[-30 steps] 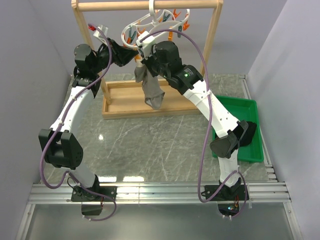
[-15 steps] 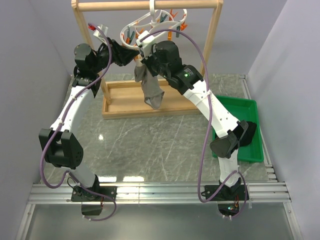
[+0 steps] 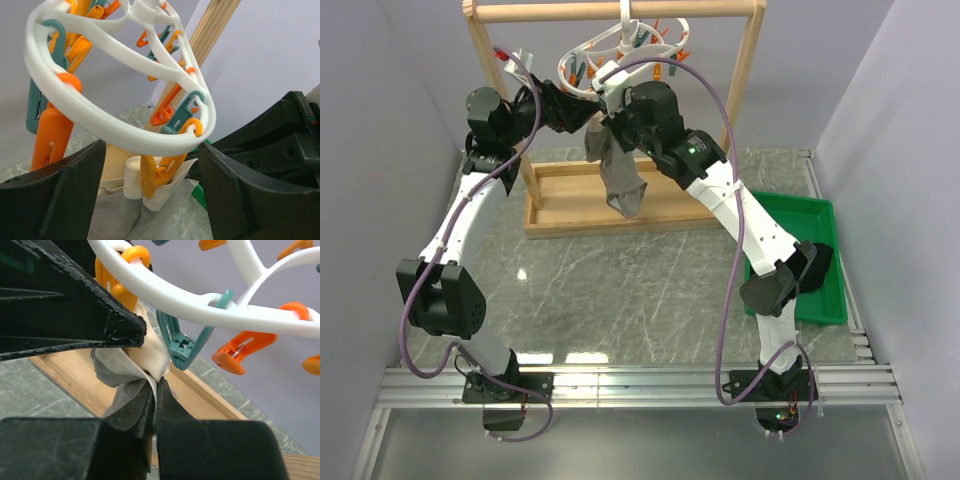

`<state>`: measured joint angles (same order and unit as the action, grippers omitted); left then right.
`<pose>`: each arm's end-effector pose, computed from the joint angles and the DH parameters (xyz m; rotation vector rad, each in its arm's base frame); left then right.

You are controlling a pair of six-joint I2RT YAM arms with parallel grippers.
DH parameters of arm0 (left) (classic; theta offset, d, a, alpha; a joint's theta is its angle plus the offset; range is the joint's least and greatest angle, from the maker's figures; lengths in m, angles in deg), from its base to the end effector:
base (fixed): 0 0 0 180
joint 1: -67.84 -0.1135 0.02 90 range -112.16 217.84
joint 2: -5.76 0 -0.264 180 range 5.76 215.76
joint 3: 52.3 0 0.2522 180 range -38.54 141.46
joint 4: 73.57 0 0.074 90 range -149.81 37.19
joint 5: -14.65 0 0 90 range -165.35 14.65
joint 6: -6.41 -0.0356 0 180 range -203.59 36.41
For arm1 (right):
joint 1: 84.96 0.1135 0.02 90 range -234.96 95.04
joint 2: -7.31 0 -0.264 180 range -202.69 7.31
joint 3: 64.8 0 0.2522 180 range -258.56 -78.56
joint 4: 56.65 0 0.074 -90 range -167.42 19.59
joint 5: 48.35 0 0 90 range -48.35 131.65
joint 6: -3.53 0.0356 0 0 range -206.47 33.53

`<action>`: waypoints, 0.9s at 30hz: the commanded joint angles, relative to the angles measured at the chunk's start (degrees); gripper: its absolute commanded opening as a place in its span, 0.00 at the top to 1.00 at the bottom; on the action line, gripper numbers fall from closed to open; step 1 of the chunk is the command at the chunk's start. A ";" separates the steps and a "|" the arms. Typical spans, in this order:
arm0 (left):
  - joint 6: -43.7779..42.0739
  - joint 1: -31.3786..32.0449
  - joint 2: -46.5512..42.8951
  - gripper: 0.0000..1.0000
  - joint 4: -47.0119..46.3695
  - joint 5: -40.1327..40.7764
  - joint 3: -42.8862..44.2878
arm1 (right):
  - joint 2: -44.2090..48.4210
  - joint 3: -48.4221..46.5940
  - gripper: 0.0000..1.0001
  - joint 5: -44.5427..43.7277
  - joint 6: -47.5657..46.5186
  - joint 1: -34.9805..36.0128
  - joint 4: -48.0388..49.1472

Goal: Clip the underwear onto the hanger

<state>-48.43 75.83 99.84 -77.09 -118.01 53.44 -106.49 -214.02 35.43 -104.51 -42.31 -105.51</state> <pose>0.3754 -0.0771 0.4540 0.3419 1.4285 -1.1040 0.3251 0.2942 0.4758 -0.8461 1.5987 0.2080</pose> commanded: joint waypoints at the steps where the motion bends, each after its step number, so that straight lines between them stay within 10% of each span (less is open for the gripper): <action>1: 0.88 -0.61 -4.52 0.20 -1.36 -0.15 -0.66 | 2.88 -1.83 1.00 1.03 0.55 0.76 3.63; 15: 4.13 -3.42 -12.95 0.11 -4.61 -0.24 -14.02 | 3.49 5.72 0.95 1.03 3.63 1.20 6.96; 27: -0.60 -6.49 -19.02 0.12 -0.92 -0.67 -23.77 | 10.42 18.28 0.44 4.81 9.87 1.20 8.99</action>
<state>-45.74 69.90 83.91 -78.20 -117.79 31.46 -103.32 -197.99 38.49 -97.48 -41.59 -99.56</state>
